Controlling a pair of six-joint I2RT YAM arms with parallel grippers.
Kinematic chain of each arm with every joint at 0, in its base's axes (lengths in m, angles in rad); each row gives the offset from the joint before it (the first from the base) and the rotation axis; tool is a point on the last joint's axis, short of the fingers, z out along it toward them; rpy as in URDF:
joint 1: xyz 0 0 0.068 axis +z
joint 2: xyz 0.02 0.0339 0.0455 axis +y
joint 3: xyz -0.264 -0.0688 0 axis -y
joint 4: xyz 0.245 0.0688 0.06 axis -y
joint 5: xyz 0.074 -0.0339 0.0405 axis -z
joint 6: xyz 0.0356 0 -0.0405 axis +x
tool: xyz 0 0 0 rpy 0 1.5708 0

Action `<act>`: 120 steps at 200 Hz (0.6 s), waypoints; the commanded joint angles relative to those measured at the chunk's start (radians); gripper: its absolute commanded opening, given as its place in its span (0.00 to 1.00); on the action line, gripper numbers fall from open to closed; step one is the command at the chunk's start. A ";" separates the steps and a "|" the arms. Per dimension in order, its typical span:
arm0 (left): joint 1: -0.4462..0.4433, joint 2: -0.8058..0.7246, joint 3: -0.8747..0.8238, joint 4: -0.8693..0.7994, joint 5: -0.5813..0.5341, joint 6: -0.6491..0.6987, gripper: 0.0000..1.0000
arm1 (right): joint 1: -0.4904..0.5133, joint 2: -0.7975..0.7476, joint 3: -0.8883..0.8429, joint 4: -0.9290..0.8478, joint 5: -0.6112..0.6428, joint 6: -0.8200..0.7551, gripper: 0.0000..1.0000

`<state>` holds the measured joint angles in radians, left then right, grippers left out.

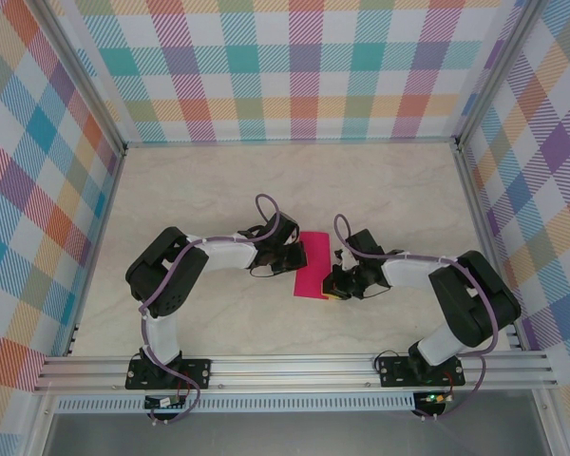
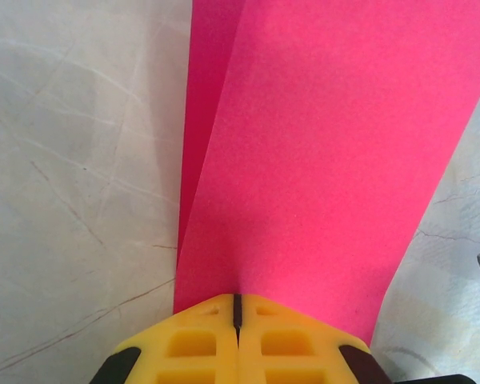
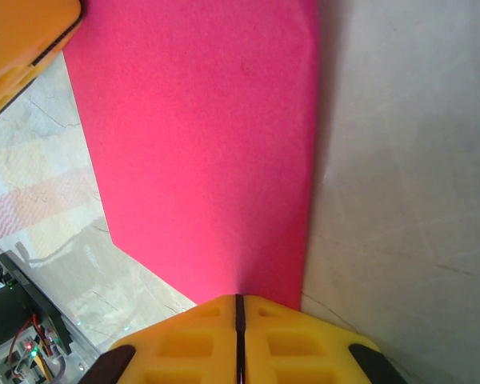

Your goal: Fold a paper plane with a square sheet of paper (pick it up from the middle)

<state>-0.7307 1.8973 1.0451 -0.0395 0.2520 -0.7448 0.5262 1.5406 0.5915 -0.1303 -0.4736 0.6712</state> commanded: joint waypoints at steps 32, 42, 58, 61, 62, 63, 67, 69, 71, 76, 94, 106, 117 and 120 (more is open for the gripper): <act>-0.001 0.046 -0.037 -0.135 -0.083 -0.009 0.03 | 0.023 -0.087 -0.031 -0.029 0.030 -0.017 0.10; -0.001 0.046 -0.036 -0.135 -0.084 -0.010 0.03 | 0.023 -0.068 -0.045 -0.021 0.030 -0.016 0.10; -0.001 0.046 -0.036 -0.135 -0.083 -0.010 0.03 | 0.023 -0.040 -0.061 -0.017 0.038 -0.010 0.10; -0.001 0.047 -0.036 -0.135 -0.083 -0.009 0.03 | 0.023 -0.036 -0.063 -0.018 0.040 -0.010 0.10; -0.001 0.047 -0.036 -0.135 -0.083 -0.010 0.03 | 0.023 -0.035 -0.062 -0.017 0.041 -0.011 0.10; 0.000 0.048 -0.036 -0.135 -0.083 -0.010 0.03 | 0.023 -0.034 -0.061 -0.019 0.042 -0.011 0.10; -0.001 0.048 -0.036 -0.135 -0.084 -0.010 0.03 | 0.023 -0.032 -0.060 -0.026 0.046 -0.014 0.10; -0.001 0.047 -0.036 -0.135 -0.084 -0.008 0.03 | 0.023 -0.031 -0.058 -0.029 0.048 -0.014 0.10; -0.001 0.047 -0.035 -0.135 -0.083 -0.009 0.03 | 0.023 -0.030 -0.055 -0.032 0.049 -0.015 0.10; 0.000 0.047 -0.037 -0.135 -0.084 -0.010 0.03 | 0.023 -0.032 -0.047 -0.042 0.051 -0.020 0.10; 0.000 0.049 -0.036 -0.138 -0.085 -0.007 0.03 | 0.023 -0.068 -0.001 -0.069 0.057 -0.026 0.10; -0.001 0.051 -0.036 -0.140 -0.085 -0.008 0.03 | 0.021 -0.101 0.042 -0.084 0.081 -0.029 0.11; -0.001 0.051 -0.037 -0.143 -0.084 -0.008 0.02 | 0.018 -0.114 0.081 -0.080 0.110 -0.027 0.11; -0.001 0.051 -0.036 -0.143 -0.085 -0.008 0.02 | 0.017 -0.114 0.092 -0.076 0.122 -0.026 0.12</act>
<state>-0.7307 1.8969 1.0451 -0.0395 0.2493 -0.7479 0.5442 1.4757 0.5919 -0.1902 -0.4156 0.6651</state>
